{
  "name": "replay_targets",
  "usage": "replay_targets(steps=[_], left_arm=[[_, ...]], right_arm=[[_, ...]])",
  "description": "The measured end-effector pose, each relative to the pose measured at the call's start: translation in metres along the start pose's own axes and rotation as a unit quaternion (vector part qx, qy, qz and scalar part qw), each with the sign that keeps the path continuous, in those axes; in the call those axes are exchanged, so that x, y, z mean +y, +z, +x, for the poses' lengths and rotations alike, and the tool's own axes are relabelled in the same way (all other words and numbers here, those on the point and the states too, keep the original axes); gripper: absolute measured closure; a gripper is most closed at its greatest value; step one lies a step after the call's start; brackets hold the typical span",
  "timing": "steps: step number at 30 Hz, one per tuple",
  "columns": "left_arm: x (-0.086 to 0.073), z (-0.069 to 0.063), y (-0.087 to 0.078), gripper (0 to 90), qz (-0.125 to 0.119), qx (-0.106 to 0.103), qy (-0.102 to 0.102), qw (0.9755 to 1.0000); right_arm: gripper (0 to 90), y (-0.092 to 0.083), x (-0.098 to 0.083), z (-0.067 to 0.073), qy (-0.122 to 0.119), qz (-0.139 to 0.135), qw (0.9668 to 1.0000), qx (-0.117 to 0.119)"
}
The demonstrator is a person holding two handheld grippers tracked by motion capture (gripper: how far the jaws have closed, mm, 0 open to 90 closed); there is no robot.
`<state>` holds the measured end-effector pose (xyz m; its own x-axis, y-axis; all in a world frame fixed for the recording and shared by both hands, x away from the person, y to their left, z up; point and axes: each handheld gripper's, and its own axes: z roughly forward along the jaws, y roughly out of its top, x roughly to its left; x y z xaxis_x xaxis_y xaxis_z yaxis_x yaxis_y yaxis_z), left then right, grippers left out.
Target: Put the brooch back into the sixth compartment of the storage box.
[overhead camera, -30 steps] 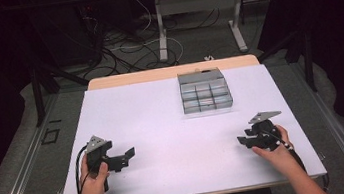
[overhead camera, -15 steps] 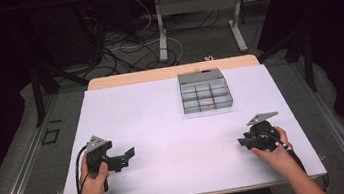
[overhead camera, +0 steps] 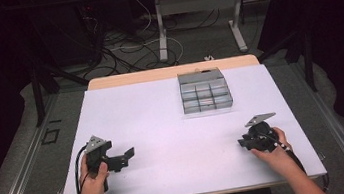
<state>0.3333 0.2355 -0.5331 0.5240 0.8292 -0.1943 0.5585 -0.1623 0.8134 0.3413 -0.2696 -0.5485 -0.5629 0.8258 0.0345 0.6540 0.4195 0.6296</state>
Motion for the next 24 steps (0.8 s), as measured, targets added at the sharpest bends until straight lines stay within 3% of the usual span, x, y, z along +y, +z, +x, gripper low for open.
replay_targets(steps=[12,24], left_arm=[[0.0,-0.0004,0.0003,1.1,0.001,0.0,0.0,1.0],[-0.0001,0.0,0.0003,1.1,-0.001,0.0,0.0,1.0]], right_arm=[[76.2,-0.0004,-0.0001,-0.0002,0.002,0.002,1.0,0.001],[76.7,-0.0004,0.0,-0.0001,0.001,0.003,1.0,0.001]])
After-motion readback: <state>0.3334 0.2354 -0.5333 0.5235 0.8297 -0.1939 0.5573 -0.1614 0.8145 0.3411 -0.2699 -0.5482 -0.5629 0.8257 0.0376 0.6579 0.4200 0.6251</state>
